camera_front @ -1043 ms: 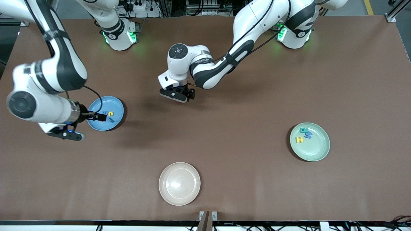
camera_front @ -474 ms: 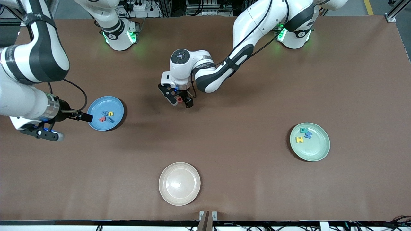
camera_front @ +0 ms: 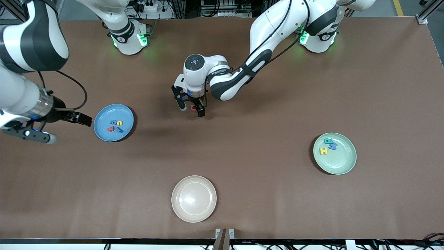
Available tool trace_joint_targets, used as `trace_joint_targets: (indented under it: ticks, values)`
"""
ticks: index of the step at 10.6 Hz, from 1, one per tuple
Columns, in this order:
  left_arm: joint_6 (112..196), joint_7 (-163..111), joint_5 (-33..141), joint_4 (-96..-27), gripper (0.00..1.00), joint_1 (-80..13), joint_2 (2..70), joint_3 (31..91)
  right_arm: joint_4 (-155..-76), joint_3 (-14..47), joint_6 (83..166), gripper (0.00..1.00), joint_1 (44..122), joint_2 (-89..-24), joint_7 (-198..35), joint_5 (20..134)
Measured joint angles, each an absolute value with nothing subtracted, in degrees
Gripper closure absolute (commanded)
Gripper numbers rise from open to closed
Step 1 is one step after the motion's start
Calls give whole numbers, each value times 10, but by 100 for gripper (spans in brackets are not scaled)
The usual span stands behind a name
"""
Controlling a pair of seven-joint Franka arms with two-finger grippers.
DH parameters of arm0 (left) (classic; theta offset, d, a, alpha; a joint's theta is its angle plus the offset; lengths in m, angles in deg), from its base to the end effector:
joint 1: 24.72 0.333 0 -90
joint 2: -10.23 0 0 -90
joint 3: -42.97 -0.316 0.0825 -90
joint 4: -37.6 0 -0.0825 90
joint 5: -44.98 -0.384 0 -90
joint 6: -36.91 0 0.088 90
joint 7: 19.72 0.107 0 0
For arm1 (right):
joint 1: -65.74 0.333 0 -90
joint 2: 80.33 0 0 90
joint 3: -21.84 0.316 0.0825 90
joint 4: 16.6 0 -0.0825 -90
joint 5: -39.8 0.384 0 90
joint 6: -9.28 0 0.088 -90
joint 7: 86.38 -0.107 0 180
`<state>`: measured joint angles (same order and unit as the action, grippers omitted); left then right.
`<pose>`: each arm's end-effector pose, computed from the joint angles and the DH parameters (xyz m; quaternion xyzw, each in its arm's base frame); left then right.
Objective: Sort upper and lower case letters into plates
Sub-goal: 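Grasp the pink Q with the left gripper while the right gripper retracts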
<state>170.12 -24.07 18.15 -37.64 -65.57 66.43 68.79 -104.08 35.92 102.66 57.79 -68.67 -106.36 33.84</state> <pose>0.3823 -0.6491 0.1895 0.8275 -0.5575 0.0541 0.0390 0.6115 0.0421 0.5344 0.9917 -0.1162 -0.0398 0.0370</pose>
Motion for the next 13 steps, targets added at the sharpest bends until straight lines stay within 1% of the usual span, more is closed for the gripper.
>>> trace_joint_targets:
  ticks: [2,3,5,10,12,13]
  values:
    - [1702,-209,191,-376,15,-667,667,689,-1019,322,1004,0,606,-694,-1058,340]
    - [1702,-185,199,-376,18,-670,667,689,-1009,297,997,0,634,-698,-1058,341]
    - [1703,-139,213,-376,18,-669,667,688,-1001,269,983,0,668,-705,-1058,341]
    - [1728,-111,216,-376,19,-667,677,683,-999,261,981,0,672,-711,-1058,341]
    - [1737,-103,216,-376,21,-667,682,680,-988,258,978,0,671,-711,-1058,342]
    - [1740,-101,216,-376,24,-667,684,679,-985,257,972,0,671,-711,-1058,356]
